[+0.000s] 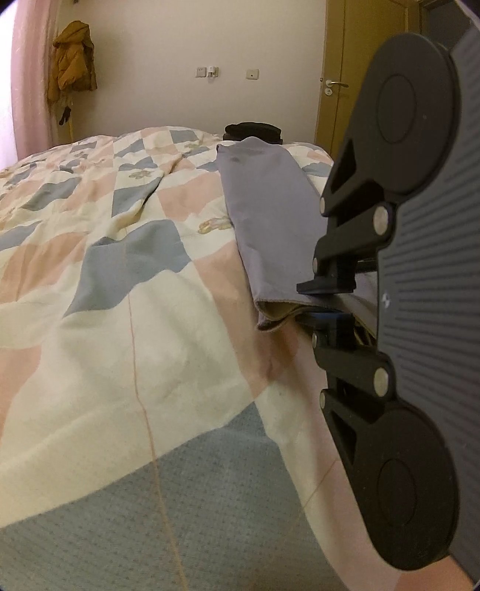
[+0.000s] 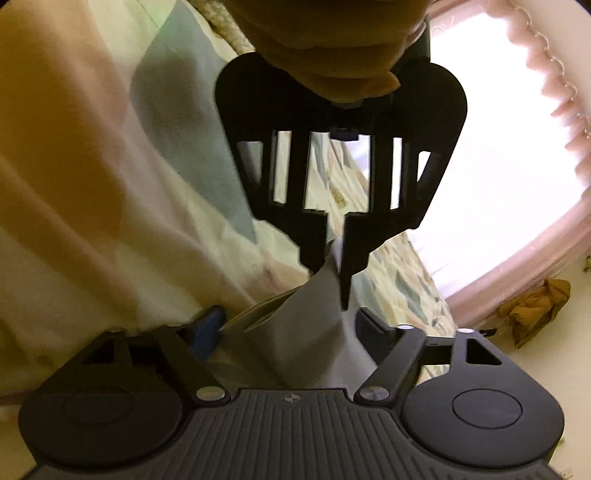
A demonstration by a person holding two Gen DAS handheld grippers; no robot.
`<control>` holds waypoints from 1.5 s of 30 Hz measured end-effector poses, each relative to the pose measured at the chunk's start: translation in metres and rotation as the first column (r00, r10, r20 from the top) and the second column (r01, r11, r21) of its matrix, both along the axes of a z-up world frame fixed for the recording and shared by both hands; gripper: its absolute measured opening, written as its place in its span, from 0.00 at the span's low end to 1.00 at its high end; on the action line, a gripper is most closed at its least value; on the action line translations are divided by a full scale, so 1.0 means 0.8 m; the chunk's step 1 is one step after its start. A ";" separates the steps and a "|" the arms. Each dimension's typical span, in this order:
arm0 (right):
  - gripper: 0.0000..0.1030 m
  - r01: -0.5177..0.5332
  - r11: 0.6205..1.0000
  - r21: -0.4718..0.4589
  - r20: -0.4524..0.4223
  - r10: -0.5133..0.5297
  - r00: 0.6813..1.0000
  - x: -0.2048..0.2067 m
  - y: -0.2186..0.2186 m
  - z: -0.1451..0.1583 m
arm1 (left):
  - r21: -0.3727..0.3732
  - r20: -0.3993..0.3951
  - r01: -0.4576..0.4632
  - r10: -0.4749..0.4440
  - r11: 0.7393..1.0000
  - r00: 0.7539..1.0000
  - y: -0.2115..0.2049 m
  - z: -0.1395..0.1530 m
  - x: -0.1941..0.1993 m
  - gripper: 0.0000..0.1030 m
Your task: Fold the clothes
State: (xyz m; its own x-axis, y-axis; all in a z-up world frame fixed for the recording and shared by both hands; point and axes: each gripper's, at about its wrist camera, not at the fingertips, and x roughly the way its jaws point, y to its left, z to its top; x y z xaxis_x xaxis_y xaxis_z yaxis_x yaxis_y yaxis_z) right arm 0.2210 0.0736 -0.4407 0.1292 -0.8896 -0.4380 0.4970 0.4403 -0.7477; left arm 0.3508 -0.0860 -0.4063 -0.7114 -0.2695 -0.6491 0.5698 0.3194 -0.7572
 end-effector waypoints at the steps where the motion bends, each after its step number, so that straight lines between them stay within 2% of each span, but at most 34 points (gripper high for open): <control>1: 0.61 0.006 1.000 0.011 -0.001 -0.006 1.000 -0.002 -0.005 0.001 | 0.003 0.003 -0.001 0.001 1.000 1.000 -0.002 0.001 -0.001 0.05; 2: 0.51 0.012 1.000 0.022 -0.003 -0.012 1.000 -0.004 -0.011 0.001 | 0.005 0.005 -0.001 0.001 1.000 1.000 -0.004 0.002 -0.001 0.05; 4: 0.38 0.023 0.999 0.044 -0.006 -0.023 1.000 -0.008 -0.021 0.002 | 0.013 0.015 0.000 0.000 1.000 1.000 -0.007 0.004 -0.003 0.05; 6: 0.36 0.027 0.998 0.060 -0.010 -0.026 1.000 -0.012 -0.030 0.003 | 0.026 0.024 -0.004 0.004 1.000 1.000 -0.009 0.005 -0.005 0.05; 7: 0.31 0.018 0.998 0.059 -0.012 -0.018 1.000 -0.012 -0.030 0.003 | 0.032 0.029 -0.004 0.003 0.999 1.000 -0.010 0.006 -0.005 0.05; 10: 0.10 0.021 0.993 0.119 0.060 -0.028 0.998 -0.025 -0.039 0.015 | 0.031 0.055 0.001 -0.002 1.000 0.998 -0.014 0.016 -0.006 0.06; 11: 0.09 0.023 0.987 0.158 0.105 -0.040 0.994 -0.034 -0.046 0.024 | 0.021 0.067 0.004 -0.006 1.000 0.998 -0.015 0.022 -0.005 0.09; 12: 0.09 0.023 0.980 0.196 0.149 -0.053 0.987 -0.043 -0.053 0.032 | 0.006 0.082 0.006 -0.006 1.000 0.997 -0.016 0.030 -0.004 0.18; 14: 0.08 0.023 0.957 0.289 0.247 -0.098 0.964 -0.066 -0.073 0.051 | -0.048 0.118 0.001 0.005 0.999 0.993 -0.018 0.055 -0.001 0.29; 15: 0.08 0.015 0.940 0.342 0.308 -0.127 0.943 -0.082 -0.085 0.062 | -0.075 0.143 0.004 0.006 0.997 0.990 -0.020 0.067 -0.001 0.30; 18: 0.08 -0.028 0.881 0.473 0.483 -0.233 0.844 -0.143 -0.127 0.100 | -0.125 0.243 0.043 -0.012 0.991 0.970 -0.029 0.093 -0.018 0.30; 21: 0.08 -0.046 0.830 0.556 0.588 -0.354 0.727 -0.219 -0.172 0.132 | -0.121 0.250 0.049 -0.017 0.991 0.968 -0.043 0.090 -0.054 0.30; 24: 0.08 -0.043 0.780 0.625 0.641 -0.481 0.598 -0.307 -0.219 0.155 | -0.124 0.221 0.067 -0.038 0.990 0.974 -0.065 0.078 -0.118 0.30; 27: 0.09 -0.002 0.746 0.666 0.661 -0.589 0.465 -0.425 -0.260 0.161 | -0.130 0.166 0.066 -0.043 0.989 0.985 -0.094 0.066 -0.195 0.30; 31: 0.09 0.025 0.709 0.705 0.663 -0.670 0.334 -0.579 -0.320 0.146 | -0.129 0.145 0.053 -0.034 0.990 0.989 -0.133 0.057 -0.307 0.31; 33: 0.09 0.016 0.701 0.713 0.666 -0.684 0.297 -0.647 -0.355 0.133 | -0.129 0.203 0.057 -0.029 0.990 0.979 -0.148 0.058 -0.362 0.31; 36: 0.09 -0.009 0.695 0.719 0.670 -0.689 0.276 -0.733 -0.398 0.126 | -0.111 0.303 0.071 -0.034 0.991 0.952 -0.163 0.060 -0.432 0.32; 41: 0.09 -0.046 0.686 0.726 0.672 -0.694 0.260 -0.851 -0.447 0.118 | -0.116 0.372 0.135 -0.083 0.984 0.925 -0.181 0.059 -0.501 0.32; 45: 0.09 -0.044 0.695 0.718 0.686 -0.694 0.220 -0.921 -0.464 0.113 | -0.118 0.426 0.186 -0.120 0.975 0.897 -0.196 0.059 -0.555 0.36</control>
State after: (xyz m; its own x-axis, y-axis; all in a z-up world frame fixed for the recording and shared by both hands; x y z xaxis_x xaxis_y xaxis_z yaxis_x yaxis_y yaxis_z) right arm -0.5162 -0.2978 -0.3500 0.4941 -0.6259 -0.6034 0.8188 0.1015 0.5651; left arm -0.0933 -0.2427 -0.3593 -0.4277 -0.2976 -0.8536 0.8744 0.1034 -0.4741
